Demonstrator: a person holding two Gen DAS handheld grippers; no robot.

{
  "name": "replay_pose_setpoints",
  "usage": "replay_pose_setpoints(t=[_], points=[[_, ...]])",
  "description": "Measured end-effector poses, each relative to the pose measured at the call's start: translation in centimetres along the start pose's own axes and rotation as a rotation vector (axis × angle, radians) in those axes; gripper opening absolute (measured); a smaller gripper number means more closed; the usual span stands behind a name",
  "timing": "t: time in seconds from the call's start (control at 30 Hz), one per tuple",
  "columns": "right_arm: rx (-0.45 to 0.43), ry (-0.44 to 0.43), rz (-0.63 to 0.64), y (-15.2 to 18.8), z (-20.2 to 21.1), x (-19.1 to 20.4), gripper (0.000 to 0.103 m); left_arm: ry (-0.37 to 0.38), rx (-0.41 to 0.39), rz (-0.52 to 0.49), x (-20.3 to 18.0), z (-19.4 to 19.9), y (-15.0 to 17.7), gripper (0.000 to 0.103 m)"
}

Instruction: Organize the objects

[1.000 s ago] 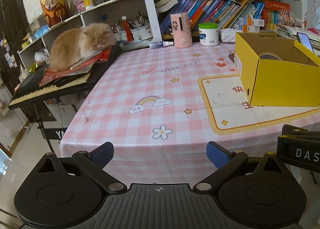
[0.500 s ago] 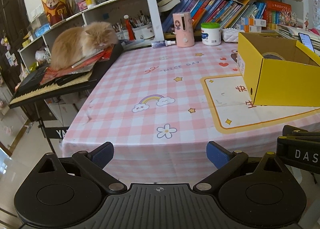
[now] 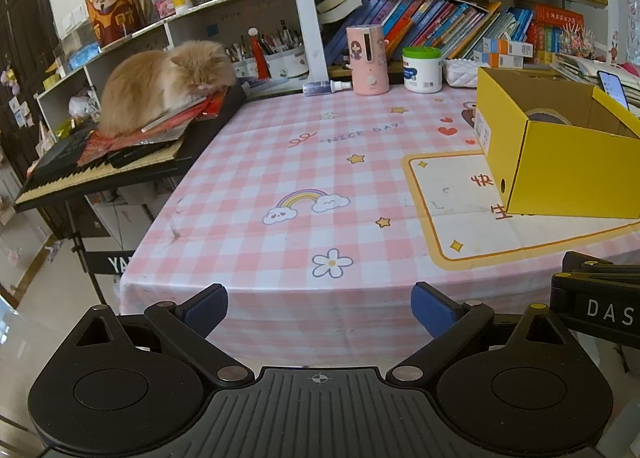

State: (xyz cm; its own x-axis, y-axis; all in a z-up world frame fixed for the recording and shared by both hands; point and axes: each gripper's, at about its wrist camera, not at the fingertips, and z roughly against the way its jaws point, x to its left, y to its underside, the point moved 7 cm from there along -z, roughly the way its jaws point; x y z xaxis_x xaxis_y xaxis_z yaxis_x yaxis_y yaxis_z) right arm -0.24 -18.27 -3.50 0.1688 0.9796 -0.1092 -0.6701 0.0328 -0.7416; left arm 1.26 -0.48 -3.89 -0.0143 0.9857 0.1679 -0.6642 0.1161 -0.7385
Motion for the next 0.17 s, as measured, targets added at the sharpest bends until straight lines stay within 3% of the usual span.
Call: replay_pose_setpoints(t=[0.17], points=[[0.002,-0.001,0.001,-0.11,-0.14,0.17,0.103,-0.004,0.007,0.003,0.00,-0.26,-0.13,0.100]])
